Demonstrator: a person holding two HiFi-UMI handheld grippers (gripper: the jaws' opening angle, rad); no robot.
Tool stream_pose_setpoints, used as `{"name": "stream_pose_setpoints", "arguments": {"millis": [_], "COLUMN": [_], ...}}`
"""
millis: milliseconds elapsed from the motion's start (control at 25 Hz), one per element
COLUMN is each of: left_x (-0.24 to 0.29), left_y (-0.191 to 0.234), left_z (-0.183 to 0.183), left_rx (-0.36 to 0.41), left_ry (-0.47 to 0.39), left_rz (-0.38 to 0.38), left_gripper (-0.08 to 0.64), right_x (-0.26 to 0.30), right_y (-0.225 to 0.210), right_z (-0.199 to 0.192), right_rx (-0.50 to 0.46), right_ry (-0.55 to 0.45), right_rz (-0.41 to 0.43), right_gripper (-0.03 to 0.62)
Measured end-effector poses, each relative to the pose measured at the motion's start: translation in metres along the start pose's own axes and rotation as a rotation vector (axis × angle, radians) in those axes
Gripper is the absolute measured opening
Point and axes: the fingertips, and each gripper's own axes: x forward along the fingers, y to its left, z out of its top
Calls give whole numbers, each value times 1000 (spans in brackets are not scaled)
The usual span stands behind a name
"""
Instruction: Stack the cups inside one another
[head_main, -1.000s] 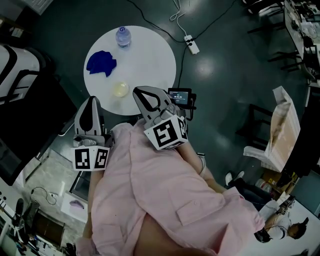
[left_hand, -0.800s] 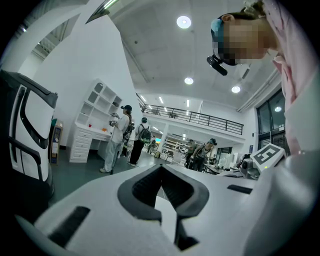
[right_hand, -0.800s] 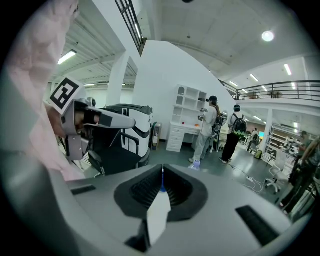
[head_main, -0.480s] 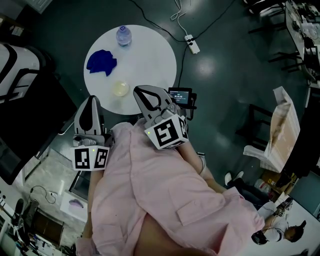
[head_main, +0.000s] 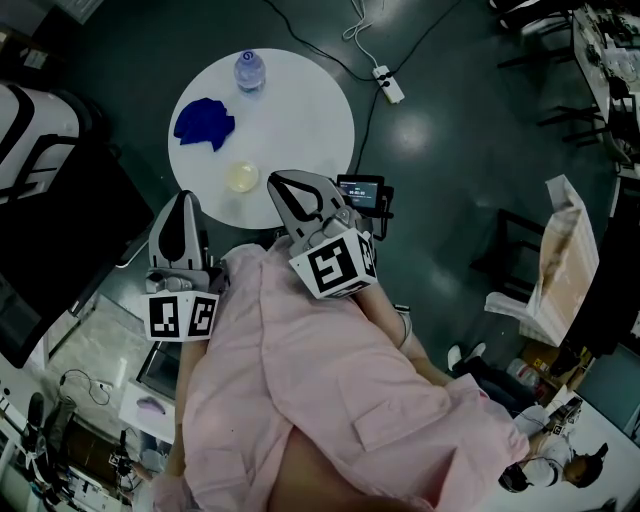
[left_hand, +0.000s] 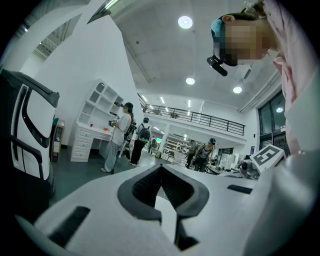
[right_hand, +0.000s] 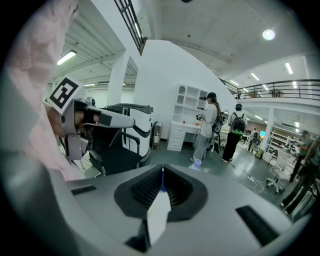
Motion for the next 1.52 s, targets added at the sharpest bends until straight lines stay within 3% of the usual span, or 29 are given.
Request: {"name": "stream_pose_setpoints", "arguments": {"millis": [1520], "left_x": [-1], "left_y": [3], "left_z": [1], "left_rx": [-5], "left_ry": [3], "left_rz": [11], "left_gripper": [9], "right_x": [1], "right_y": [-1], "right_z": [0], "right_rx": [9], "right_ry": [4], "right_rz": [5], "right_gripper": [32]}}
